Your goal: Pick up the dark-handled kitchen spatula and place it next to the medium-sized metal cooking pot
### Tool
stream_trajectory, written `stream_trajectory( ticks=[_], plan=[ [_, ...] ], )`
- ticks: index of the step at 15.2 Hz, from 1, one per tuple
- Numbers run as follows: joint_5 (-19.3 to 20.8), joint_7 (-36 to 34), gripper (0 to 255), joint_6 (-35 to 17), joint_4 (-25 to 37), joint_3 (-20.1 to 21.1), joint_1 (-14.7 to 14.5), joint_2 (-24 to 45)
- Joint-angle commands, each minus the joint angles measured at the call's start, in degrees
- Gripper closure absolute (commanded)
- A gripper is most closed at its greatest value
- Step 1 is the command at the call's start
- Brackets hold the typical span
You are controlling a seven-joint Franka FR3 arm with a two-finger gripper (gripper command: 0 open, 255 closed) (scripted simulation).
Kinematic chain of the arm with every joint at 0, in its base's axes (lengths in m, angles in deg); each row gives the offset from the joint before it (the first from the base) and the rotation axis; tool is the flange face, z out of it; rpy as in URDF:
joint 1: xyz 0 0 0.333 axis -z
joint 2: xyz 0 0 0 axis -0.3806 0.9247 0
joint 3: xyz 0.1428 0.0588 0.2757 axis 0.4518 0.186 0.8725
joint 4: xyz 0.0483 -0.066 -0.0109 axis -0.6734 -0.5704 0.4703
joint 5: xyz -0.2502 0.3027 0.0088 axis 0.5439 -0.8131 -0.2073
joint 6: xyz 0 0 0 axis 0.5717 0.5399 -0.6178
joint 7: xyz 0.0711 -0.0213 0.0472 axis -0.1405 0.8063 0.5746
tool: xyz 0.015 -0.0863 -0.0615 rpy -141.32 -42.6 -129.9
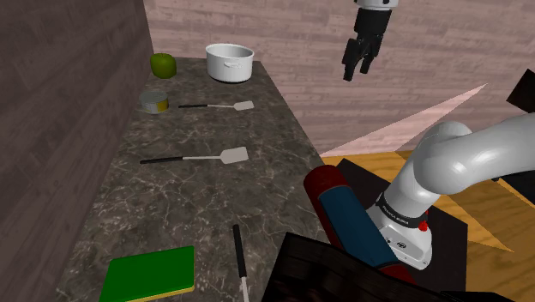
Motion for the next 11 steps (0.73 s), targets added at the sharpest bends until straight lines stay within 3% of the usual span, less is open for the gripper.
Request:
stream_trajectory(
  ticks=[1, 11],
  plan=[
    [0.0, 0.0, 0, 0.0, 0.0, 0.0, 0.0, 0.0],
    [-2.9, 6.5, 0, -15.3, 1.8, 2.3, -7.0, 15.2]
  ],
)
